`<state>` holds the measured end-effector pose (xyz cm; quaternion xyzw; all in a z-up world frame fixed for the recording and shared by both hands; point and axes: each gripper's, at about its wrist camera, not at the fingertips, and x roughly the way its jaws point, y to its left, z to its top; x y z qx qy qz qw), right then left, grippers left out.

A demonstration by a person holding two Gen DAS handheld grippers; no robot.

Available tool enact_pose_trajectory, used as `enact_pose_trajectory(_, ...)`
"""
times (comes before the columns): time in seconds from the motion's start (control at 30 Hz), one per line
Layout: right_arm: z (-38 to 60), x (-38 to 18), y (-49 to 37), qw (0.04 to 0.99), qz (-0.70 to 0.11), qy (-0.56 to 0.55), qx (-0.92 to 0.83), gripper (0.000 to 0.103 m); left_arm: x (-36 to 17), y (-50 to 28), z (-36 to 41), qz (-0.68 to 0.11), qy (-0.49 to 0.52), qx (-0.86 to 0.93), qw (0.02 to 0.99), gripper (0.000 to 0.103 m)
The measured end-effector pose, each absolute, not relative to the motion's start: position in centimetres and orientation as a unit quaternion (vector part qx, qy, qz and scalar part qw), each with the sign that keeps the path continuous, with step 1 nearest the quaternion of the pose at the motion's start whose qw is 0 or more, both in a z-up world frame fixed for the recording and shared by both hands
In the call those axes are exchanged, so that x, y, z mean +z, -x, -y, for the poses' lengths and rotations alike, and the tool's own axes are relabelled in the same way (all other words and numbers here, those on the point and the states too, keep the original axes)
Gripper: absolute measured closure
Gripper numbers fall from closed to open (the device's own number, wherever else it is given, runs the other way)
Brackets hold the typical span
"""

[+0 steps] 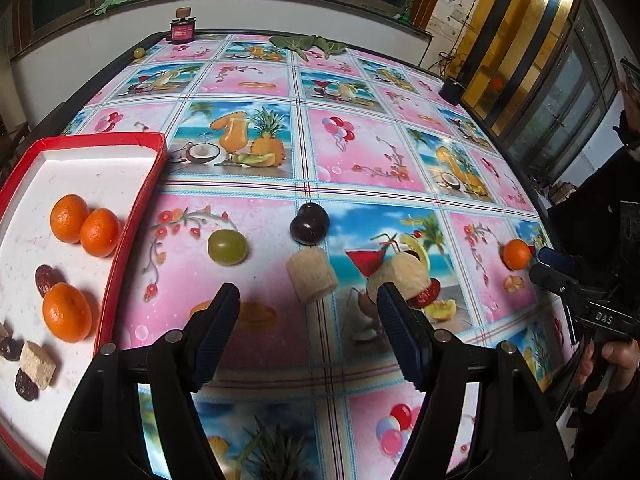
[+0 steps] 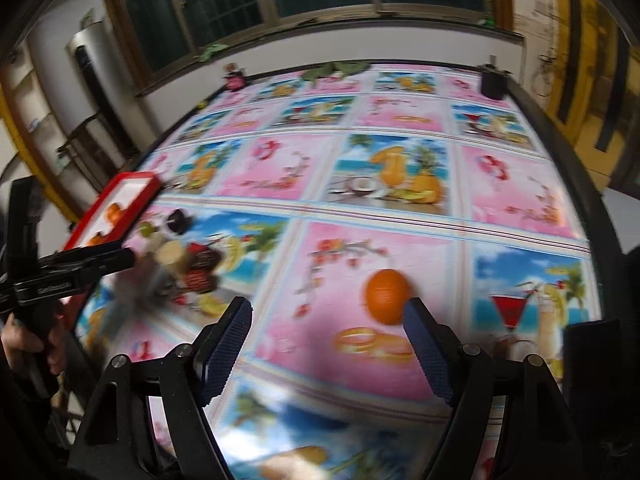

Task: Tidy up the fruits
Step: 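Grasp an orange with the right tool while the left tool grasps a beige cube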

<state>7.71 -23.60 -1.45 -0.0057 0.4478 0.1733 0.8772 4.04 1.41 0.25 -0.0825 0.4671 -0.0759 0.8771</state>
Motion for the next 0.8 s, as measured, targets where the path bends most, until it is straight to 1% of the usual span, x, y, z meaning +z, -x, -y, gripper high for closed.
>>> enact_pose_trajectory(0.03,23.8,-1.7,-8.0,0.877,-0.45,0.007,0.167,0.025,0.1,-4.3,-1.3,-0.469,0.081,-0.075,0.876,0.037)
enact_pose_trajectory(0.07,24.0,-2.1,-8.4,0.877,-0.454,0.009,0.16,0.028,-0.1,-4.6,-1.2,-0.471,0.081,-0.076,0.875,0.04)
enact_pose_trajectory(0.1,24.2,-2.4,-8.7,0.875,-0.458,0.01,0.154,0.031,-0.3,-4.8,-1.0,-0.473,0.08,-0.077,0.874,0.041)
enact_pose_trajectory(0.17,24.4,-3.0,-9.1,0.873,-0.464,0.009,0.15,0.036,-0.5,-5.2,-0.8,-0.475,0.077,-0.078,0.873,0.041)
enact_pose_trajectory(0.23,24.4,-3.5,-9.5,0.871,-0.469,0.01,0.147,0.036,-0.9,-5.6,-0.5,-0.478,0.071,-0.076,0.872,0.042)
enact_pose_trajectory(0.3,24.3,-3.9,-9.8,0.87,-0.471,0.013,0.146,0.039,-1.3,-6.2,-0.3,-0.485,0.071,-0.074,0.869,0.048)
enact_pose_trajectory(0.33,24.2,-4.0,-9.9,0.87,-0.472,0.014,0.146,0.041,-1.5,-6.3,-0.3,-0.487,0.071,-0.074,0.867,0.054)
enact_pose_trajectory(0.37,24.1,-4.3,-10.1,0.868,-0.475,0.017,0.145,0.045,-1.7,-6.5,-0.2,-0.49,0.07,-0.072,0.866,0.062)
enact_pose_trajectory(0.4,24.0,-4.5,-10.2,0.868,-0.476,0.02,0.143,0.048,-1.9,-6.6,-0.2,-0.489,0.063,-0.066,0.867,0.065)
enact_pose_trajectory(0.43,23.9,-4.6,-10.3,0.867,-0.477,0.022,0.14,0.05,-2.0,-6.6,-0.1,-0.488,0.059,-0.064,0.869,0.072)
enact_pose_trajectory(0.47,23.8,-4.9,-10.4,0.866,-0.48,0.026,0.135,0.055,-2.1,-6.6,-0.1,-0.488,0.06,-0.066,0.868,0.075)
enact_pose_trajectory(0.5,23.7,-4.9,-10.3,0.87,-0.474,0.035,0.13,0.061,-2.1,-6.6,-0.2,-0.489,0.062,-0.067,0.867,0.075)
enact_pose_trajectory(0.57,23.2,-4.9,-10.2,0.87,-0.475,0.044,0.13,0.066,-2.0,-6.4,-0.5,-0.489,0.065,-0.066,0.867,0.075)
enact_pose_trajectory(0.8,21.5,-3.4,-9.4,0.874,-0.457,0.041,0.158,0.066,-1.7,-5.2,-1.4,-0.489,0.074,-0.061,0.867,0.075)
